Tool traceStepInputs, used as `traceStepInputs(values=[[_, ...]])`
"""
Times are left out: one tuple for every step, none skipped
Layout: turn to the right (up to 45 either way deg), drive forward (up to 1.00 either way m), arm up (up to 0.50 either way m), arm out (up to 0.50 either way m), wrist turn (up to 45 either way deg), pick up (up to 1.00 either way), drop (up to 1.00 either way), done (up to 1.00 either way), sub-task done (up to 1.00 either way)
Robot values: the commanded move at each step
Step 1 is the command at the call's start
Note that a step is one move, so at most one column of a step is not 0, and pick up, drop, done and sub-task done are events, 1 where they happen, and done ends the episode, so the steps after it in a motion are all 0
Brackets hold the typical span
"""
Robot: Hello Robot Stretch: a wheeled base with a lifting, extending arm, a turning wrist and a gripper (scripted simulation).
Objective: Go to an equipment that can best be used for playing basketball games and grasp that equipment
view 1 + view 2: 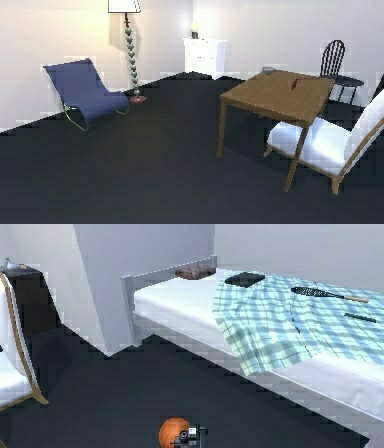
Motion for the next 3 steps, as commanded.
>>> traceStepInputs(values=[[0.0,0.0,0.0,0.0,45.0,0.0,0.0,0.0,0.0],[0.0,0.0,0.0,0.0,45.0,0.0,0.0,0.0,0.0],[0.0,0.0,0.0,0.0,45.0,0.0,0.0,0.0,0.0]])
